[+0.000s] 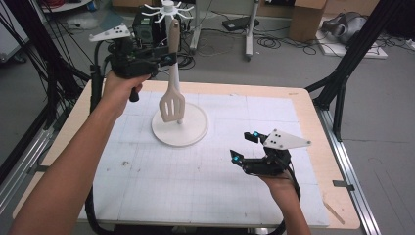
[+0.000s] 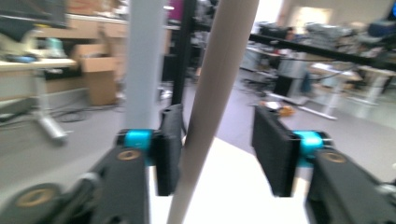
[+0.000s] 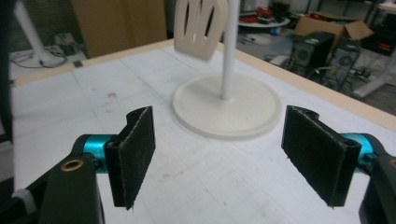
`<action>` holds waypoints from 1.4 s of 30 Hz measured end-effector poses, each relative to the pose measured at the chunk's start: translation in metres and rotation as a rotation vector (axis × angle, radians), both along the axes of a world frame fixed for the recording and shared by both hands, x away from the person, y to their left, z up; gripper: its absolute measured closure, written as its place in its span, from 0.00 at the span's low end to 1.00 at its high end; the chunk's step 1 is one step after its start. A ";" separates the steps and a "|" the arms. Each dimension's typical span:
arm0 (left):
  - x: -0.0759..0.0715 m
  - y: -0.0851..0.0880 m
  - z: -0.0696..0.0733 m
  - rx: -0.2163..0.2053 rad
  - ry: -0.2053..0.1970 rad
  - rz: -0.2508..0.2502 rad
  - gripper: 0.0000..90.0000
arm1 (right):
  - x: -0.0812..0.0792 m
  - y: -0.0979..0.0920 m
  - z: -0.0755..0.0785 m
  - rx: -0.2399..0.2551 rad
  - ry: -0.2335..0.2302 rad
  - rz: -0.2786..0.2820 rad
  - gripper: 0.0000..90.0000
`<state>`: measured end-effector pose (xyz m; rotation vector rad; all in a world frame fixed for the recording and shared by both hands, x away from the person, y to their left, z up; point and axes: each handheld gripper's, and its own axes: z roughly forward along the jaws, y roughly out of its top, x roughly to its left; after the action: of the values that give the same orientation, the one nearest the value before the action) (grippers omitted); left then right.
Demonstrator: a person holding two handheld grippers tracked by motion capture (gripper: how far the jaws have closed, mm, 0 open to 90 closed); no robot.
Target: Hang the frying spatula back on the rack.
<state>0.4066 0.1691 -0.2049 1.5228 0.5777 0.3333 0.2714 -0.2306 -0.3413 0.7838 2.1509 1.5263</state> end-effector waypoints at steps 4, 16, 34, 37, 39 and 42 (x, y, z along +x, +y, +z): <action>-0.020 0.020 -0.010 -0.004 -0.025 0.035 0.45 | -0.003 -0.009 -0.006 -0.004 0.013 -0.057 0.24; -0.095 0.060 -0.058 0.039 -0.051 0.067 0.16 | -0.015 -0.026 -0.026 -0.026 -0.003 -0.239 0.20; -0.158 0.098 -0.162 0.023 -0.017 0.234 0.16 | -0.037 -0.045 -0.051 -0.040 0.029 -0.324 0.20; -0.160 0.098 -0.174 0.025 -0.010 0.245 0.17 | -0.040 -0.046 -0.051 -0.034 0.023 -0.336 0.20; -0.159 0.098 -0.179 0.040 0.008 0.239 0.18 | -0.042 -0.047 -0.051 -0.030 0.012 -0.349 0.20; -0.160 0.098 -0.181 0.059 0.010 0.237 0.18 | -0.044 -0.049 -0.050 -0.032 0.007 -0.354 0.20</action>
<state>0.2466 0.2668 -0.3856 1.5161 0.7649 0.5285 0.2270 -0.2791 -0.3913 1.0913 1.9090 1.3043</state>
